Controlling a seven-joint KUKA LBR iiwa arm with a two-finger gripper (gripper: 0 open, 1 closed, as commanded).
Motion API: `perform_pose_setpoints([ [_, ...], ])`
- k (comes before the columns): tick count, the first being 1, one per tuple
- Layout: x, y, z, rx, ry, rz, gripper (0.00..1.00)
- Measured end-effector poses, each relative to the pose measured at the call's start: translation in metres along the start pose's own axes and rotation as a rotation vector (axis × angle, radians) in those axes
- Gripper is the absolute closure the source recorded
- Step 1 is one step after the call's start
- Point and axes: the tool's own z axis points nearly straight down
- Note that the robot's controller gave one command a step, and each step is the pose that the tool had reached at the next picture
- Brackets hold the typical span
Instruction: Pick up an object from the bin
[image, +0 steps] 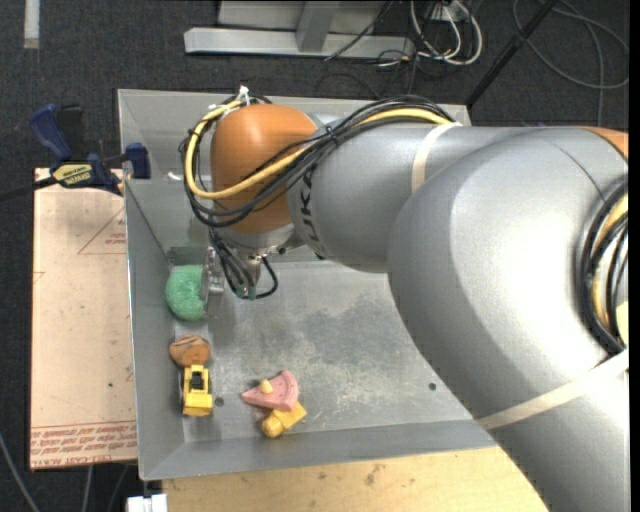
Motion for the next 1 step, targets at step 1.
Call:
perform_pose_setpoints([
  [1, -0.0194, -0.002, 0.0176, 0.0, 0.0, -0.234, 0.0],
])
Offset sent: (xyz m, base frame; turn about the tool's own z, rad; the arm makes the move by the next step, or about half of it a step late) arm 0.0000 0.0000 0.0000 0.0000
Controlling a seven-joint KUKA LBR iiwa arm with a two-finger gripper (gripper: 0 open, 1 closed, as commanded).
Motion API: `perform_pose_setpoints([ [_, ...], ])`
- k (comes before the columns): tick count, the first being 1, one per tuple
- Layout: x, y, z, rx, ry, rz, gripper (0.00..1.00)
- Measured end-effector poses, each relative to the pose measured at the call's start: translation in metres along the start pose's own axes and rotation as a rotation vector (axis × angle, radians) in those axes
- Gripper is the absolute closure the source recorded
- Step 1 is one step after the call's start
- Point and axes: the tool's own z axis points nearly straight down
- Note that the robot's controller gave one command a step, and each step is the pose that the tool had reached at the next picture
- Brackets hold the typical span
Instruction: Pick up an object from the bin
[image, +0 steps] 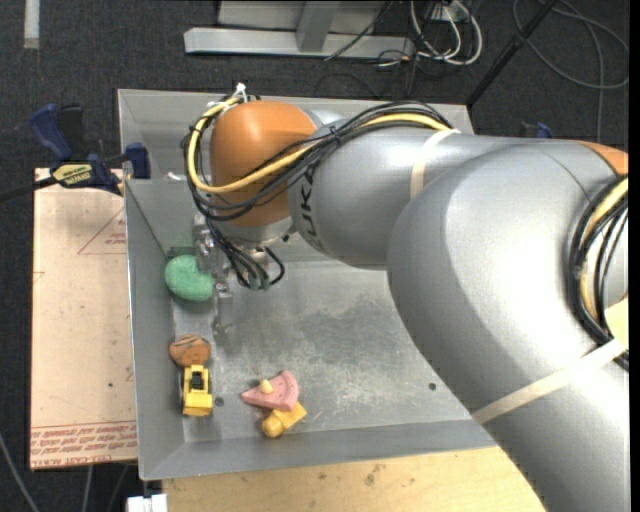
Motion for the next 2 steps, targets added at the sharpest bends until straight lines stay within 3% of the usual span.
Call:
perform_pose_setpoints([
  [1, 0.0, 0.0, 0.0, -0.001, 0.0, 0.001, 0.0],
  [2, -0.002, 0.012, 0.002, 0.002, -0.004, -0.142, 0.0],
])
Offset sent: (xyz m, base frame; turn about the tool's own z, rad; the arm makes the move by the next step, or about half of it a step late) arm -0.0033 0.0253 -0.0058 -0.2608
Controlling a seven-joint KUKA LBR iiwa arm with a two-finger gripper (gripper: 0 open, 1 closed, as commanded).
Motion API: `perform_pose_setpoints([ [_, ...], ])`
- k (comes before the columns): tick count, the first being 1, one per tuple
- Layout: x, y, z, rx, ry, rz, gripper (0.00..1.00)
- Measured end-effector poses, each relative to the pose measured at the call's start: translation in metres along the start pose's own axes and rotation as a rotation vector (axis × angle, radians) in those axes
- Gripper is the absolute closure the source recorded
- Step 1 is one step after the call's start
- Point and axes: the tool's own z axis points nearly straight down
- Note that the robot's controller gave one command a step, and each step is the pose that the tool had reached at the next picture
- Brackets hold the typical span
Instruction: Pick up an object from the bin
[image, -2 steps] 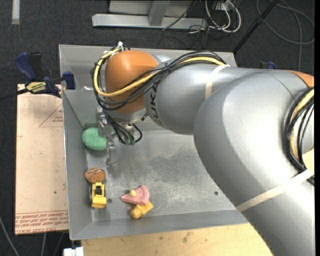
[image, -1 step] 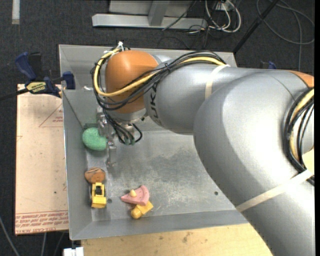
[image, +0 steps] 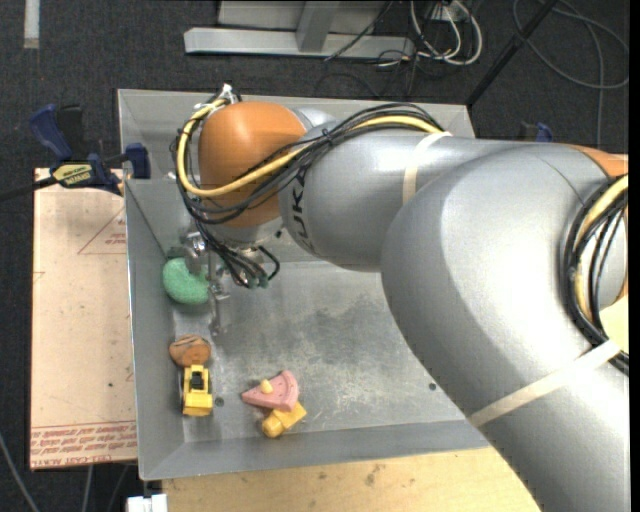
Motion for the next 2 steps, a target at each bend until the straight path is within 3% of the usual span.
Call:
perform_pose_setpoints([
  [1, -0.0049, 0.0125, 0.0003, 0.009, -0.001, -0.085, 0.0],
  [2, -0.0019, 0.0139, -0.0021, 0.0, -0.009, -0.176, 1.0],
])
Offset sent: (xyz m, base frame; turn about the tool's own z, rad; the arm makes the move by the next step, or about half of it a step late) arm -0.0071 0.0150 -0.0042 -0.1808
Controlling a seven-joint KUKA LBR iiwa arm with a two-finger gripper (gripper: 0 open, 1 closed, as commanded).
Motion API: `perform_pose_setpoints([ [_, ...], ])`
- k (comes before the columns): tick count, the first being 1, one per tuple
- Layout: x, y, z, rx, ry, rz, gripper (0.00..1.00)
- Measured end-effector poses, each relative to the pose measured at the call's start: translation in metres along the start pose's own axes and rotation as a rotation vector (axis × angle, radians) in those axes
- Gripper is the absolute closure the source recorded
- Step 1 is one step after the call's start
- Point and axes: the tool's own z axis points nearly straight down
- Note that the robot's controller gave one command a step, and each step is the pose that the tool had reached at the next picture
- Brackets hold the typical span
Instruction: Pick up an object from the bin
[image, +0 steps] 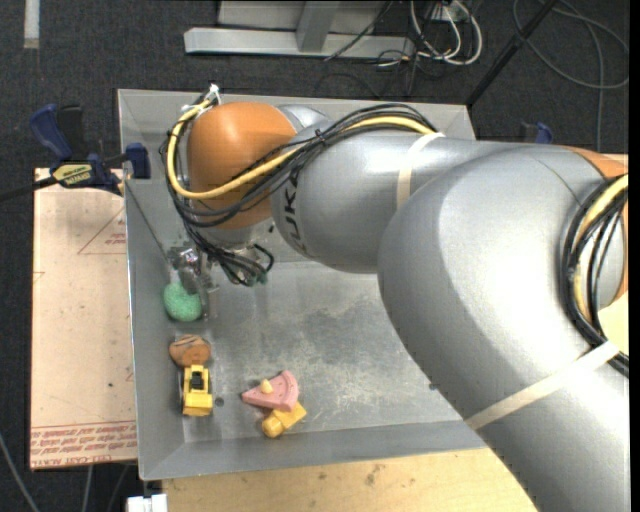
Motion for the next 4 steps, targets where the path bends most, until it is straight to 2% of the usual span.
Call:
perform_pose_setpoints([
  [1, 0.0, 0.0, 0.0, 0.0, 0.0, 0.0, 1.0],
  [2, 0.014, -0.007, -0.053, -0.005, 0.018, 0.003, 1.0],
  [3, 0.034, -0.01, -0.071, -0.003, 0.003, 0.012, 1.0],
  [4, 0.02, -0.002, -0.096, -0.005, 0.018, 0.013, 1.0],
])
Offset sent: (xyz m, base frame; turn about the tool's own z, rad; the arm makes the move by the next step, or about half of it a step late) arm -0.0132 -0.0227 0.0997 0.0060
